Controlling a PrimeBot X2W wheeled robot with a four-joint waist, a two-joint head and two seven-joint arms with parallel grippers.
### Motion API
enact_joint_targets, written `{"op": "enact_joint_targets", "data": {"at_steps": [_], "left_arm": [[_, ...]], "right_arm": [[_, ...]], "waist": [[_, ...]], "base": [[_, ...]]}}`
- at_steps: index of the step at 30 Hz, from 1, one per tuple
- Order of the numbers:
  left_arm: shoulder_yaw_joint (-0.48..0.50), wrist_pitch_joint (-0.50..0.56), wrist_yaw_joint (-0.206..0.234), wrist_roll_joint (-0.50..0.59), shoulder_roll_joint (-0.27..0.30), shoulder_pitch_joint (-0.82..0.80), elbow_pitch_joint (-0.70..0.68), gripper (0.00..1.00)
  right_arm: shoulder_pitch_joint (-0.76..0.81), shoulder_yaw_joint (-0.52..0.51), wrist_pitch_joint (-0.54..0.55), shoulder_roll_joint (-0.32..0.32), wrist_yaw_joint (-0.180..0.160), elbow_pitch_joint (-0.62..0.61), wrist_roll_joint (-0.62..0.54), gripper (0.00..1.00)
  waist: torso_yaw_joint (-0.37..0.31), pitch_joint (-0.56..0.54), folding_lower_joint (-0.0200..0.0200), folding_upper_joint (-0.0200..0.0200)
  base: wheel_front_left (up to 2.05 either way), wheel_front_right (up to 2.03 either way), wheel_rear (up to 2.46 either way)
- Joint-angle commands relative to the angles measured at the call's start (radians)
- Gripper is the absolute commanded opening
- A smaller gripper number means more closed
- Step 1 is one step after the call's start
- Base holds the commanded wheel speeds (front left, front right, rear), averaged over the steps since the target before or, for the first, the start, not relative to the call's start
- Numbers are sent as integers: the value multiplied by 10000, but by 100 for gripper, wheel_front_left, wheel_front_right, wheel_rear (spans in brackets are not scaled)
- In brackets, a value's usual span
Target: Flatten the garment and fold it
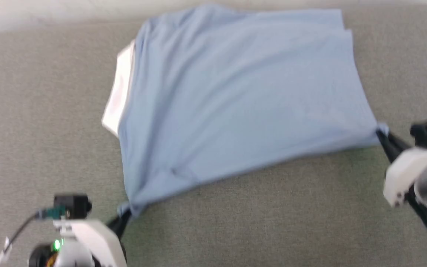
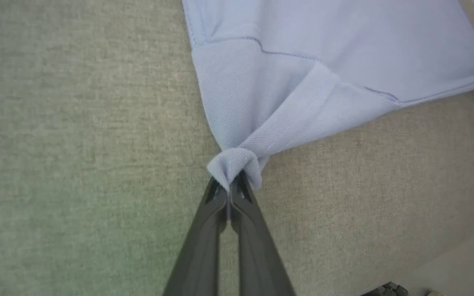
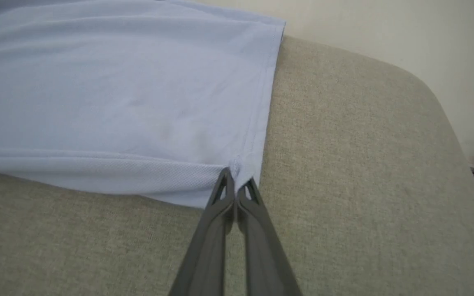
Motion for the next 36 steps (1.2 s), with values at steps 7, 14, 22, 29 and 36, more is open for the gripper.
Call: {"op": "enact_joint_targets", "data": {"at_steps": [7,14,22,29,36], "left_arm": [[19,194,685,-341,-254,1864,-818,0],[-128,-553,901,101,-489,2450,-1214,0],[-548,-3901,694,2159,-1004,1488,-610,0],[-637,-6127,773,3421,-1243,152,315,0],[-571,-6526,608,3811,-1224,-1611,1050,0]], "right_arm": [[1921,-854,1529,230,-23,-460,-300,0],[3367,-1934,2527,785,-23,-1177,-556,0],[4085,-2311,506,1567,-23,-2092,-1125,0],[3517,-2241,-1151,1679,-23,-2313,-1738,0],[2250,-2331,-1019,1631,-23,-2315,-1875,0]], "waist": [[106,-601,3,0],[63,-720,3,0],[-11,-702,3,0],[-88,-530,3,0],[-65,-121,3,0]], "base": [[0,0,0],[0,0,0],[0,0,0],[0,0,0],[0,0,0]]}}
